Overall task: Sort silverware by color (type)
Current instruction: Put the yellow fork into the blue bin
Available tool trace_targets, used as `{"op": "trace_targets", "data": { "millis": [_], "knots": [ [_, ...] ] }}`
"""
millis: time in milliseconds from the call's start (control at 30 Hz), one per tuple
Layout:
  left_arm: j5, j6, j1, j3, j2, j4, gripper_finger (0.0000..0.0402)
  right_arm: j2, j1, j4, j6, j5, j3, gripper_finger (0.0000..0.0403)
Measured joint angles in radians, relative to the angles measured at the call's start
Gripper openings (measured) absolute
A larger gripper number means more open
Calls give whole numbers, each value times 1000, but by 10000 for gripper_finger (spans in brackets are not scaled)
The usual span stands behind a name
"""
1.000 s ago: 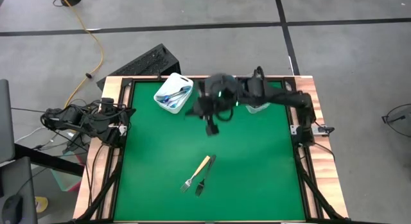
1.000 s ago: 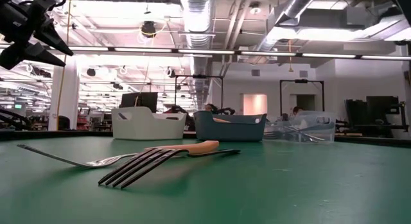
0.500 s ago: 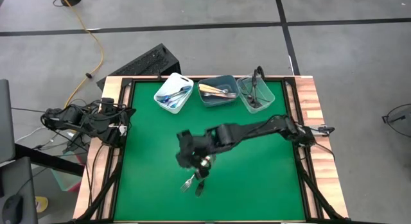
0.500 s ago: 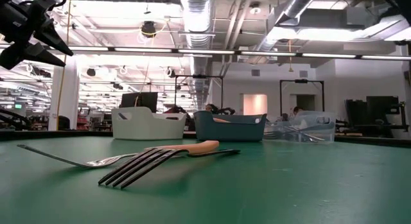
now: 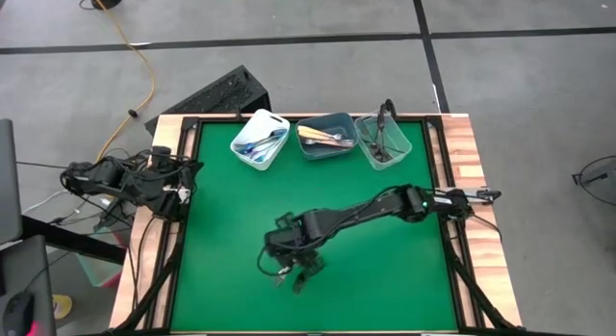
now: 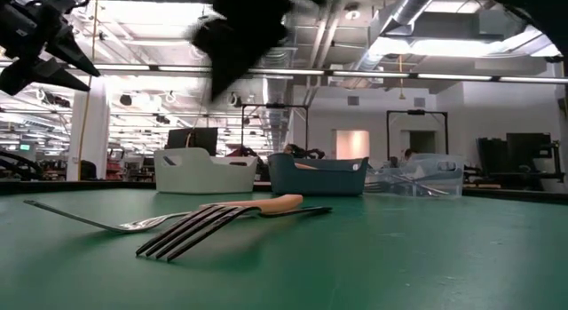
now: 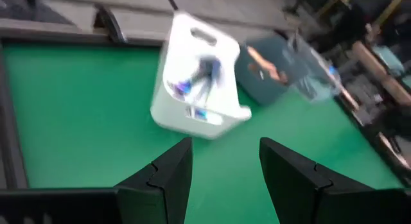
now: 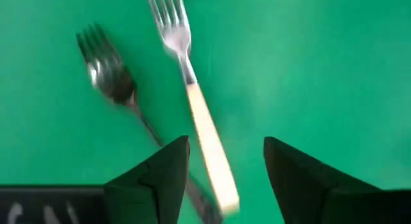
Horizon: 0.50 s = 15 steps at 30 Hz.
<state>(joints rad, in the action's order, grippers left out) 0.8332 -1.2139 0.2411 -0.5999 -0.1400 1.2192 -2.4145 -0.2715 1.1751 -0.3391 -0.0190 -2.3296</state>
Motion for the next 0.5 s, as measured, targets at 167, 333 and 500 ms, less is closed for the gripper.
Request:
{"op": "trace_targets", "data": {
  "millis": [167,333,500],
  "knots": [
    [2,2,-2,5,-3,0,164,-27,-4,2,-6,18,1,229],
    [-9,2,-1,7,-7,-1,164,-27,-6,-25,-18,21,-2,226],
    [-12,2,-1,7,-6,-2,164,-27,-15,-51,-18,20,-3,225]
  ]
}}
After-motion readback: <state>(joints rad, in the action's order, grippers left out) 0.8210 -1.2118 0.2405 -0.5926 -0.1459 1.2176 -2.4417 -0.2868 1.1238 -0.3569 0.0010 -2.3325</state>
